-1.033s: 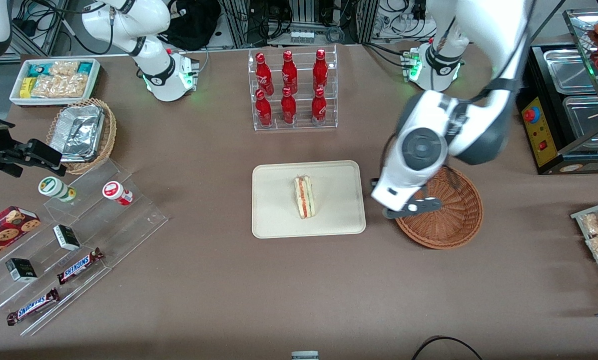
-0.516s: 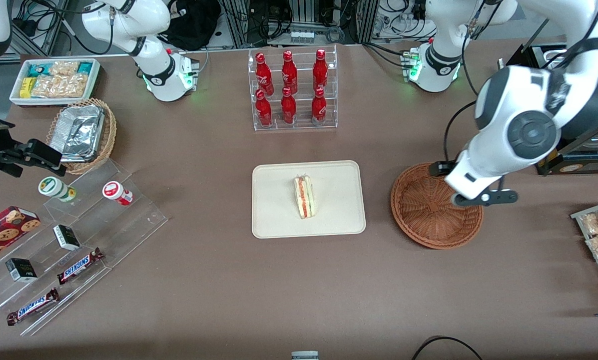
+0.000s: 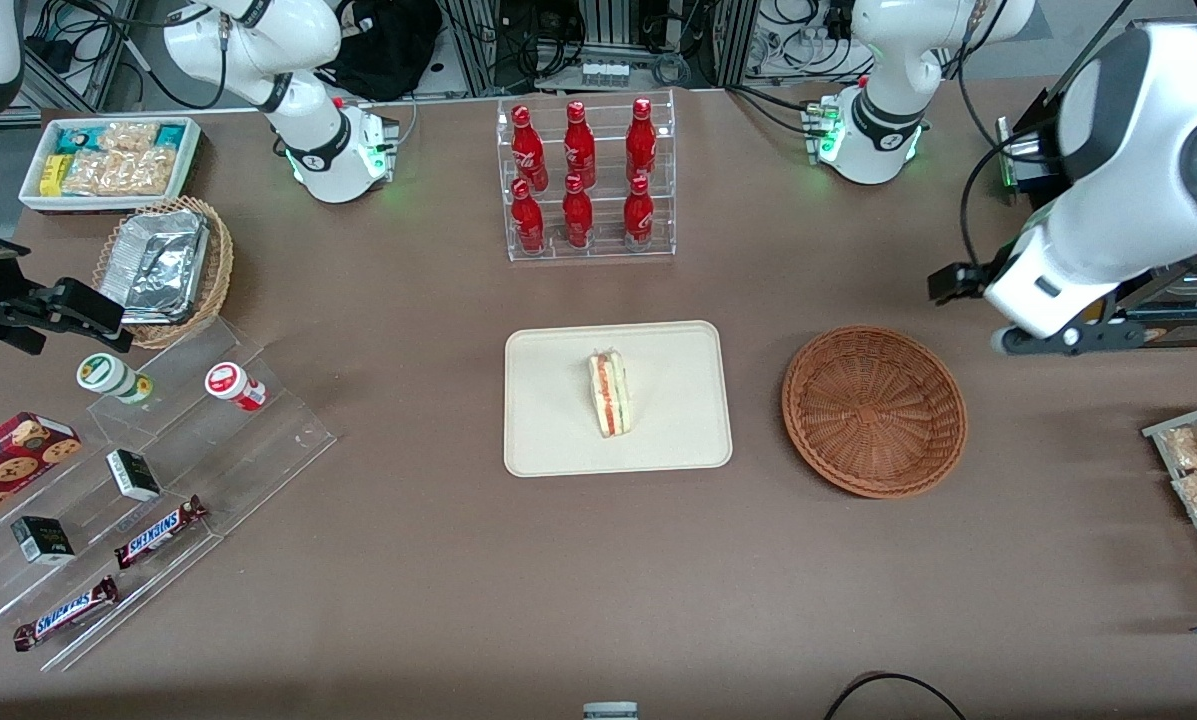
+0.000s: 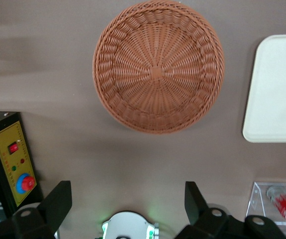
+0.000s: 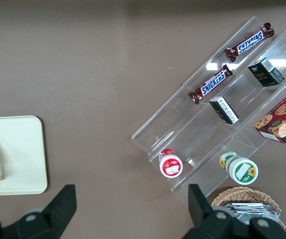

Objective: Place sandwich from basket to tray

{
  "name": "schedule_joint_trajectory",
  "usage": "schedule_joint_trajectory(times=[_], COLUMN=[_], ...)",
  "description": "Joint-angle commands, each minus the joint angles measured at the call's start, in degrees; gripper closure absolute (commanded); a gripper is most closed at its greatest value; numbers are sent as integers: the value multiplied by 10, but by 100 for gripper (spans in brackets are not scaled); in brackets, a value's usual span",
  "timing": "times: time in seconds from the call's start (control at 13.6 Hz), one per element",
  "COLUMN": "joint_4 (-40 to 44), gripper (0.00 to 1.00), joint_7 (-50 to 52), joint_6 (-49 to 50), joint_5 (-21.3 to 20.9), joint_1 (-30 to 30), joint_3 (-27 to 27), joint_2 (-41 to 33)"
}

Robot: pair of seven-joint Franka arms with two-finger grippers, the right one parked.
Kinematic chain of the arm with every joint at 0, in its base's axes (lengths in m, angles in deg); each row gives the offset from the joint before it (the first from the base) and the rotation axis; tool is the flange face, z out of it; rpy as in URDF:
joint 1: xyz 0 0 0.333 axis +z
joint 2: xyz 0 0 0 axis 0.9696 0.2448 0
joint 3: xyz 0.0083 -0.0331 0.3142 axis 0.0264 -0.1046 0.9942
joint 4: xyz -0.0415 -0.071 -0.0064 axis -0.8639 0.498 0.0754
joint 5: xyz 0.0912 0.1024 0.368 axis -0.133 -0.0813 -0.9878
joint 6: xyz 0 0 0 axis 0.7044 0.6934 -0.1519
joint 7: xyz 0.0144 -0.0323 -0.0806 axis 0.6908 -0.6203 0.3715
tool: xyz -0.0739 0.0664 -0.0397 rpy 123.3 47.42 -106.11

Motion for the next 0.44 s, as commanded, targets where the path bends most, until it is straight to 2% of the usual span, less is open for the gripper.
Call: schedule_joint_trajectory(times=[0.0, 0.37], joint_4=[11, 13], gripper=[0, 0], joint_7=[-37, -49], joint_6=[32, 21], joint_5=[12, 12], joint_1=[14, 14], joint_3=[10, 30], joint_2=[-28, -44])
